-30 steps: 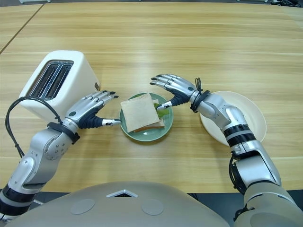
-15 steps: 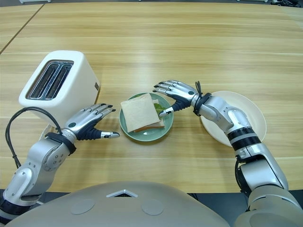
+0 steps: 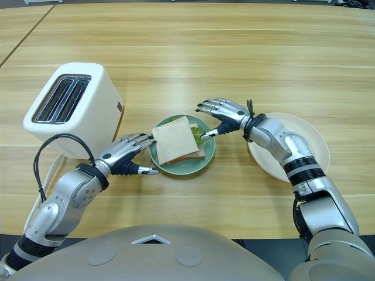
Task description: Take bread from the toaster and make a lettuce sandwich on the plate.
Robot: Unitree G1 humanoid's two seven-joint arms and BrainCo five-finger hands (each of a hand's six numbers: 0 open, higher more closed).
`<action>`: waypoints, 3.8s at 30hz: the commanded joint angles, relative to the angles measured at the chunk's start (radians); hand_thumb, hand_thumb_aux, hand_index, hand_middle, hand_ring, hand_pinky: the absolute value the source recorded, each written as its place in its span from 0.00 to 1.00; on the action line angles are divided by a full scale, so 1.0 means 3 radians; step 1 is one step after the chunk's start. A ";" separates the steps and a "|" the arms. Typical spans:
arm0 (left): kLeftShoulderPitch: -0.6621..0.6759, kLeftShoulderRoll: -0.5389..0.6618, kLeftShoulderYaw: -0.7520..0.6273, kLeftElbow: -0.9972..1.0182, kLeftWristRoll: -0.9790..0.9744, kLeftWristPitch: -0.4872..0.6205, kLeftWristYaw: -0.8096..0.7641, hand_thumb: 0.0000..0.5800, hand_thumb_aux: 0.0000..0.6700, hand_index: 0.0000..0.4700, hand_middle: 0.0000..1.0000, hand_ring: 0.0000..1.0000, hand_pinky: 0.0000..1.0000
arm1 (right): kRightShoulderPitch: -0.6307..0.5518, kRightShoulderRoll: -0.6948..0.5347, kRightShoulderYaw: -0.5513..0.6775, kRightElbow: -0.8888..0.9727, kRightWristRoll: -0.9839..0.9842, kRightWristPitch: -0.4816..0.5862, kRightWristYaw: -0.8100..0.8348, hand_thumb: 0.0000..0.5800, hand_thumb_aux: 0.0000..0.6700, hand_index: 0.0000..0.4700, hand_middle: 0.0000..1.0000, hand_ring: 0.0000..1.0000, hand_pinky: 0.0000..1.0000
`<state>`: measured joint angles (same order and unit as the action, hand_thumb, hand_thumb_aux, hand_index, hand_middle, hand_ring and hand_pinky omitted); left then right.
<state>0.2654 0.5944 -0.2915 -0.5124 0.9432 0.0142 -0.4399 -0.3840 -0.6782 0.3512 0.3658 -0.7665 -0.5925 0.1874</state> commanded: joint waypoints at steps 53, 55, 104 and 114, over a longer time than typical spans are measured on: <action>-0.0598 -0.0853 -0.0838 0.0997 0.0424 -0.0345 0.0558 0.00 0.00 0.00 0.00 0.00 0.00 | -0.0184 -0.0088 -0.0230 -0.0036 0.0222 0.0407 -0.0125 0.00 0.00 0.00 0.00 0.00 0.00; -0.0617 -0.0853 -0.0831 0.1003 0.0421 -0.0342 0.0593 0.00 0.00 0.00 0.00 0.00 0.00 | -0.0183 -0.0085 -0.0224 -0.0034 0.0233 0.0405 -0.0118 0.00 0.00 0.00 0.00 0.00 0.00; 0.0850 0.0390 0.1087 0.0317 -0.1157 -0.1716 -0.0207 1.00 1.00 1.00 1.00 1.00 1.00 | 0.1574 -0.0824 -0.0469 -0.1583 0.2005 -0.0072 0.2022 1.00 1.00 1.00 0.99 0.99 0.99; 0.0305 0.0422 0.0488 0.0764 -0.1040 -0.1693 -0.0382 1.00 1.00 1.00 1.00 1.00 1.00 | 0.1509 -0.0482 -0.0194 -0.1402 0.1547 -0.0121 0.1828 1.00 1.00 1.00 1.00 1.00 1.00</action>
<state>0.3940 0.7178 -0.1140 -0.3162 0.6082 -0.4968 -0.5526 0.0924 -0.8518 0.2707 -0.0774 -0.2613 -0.6234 0.7542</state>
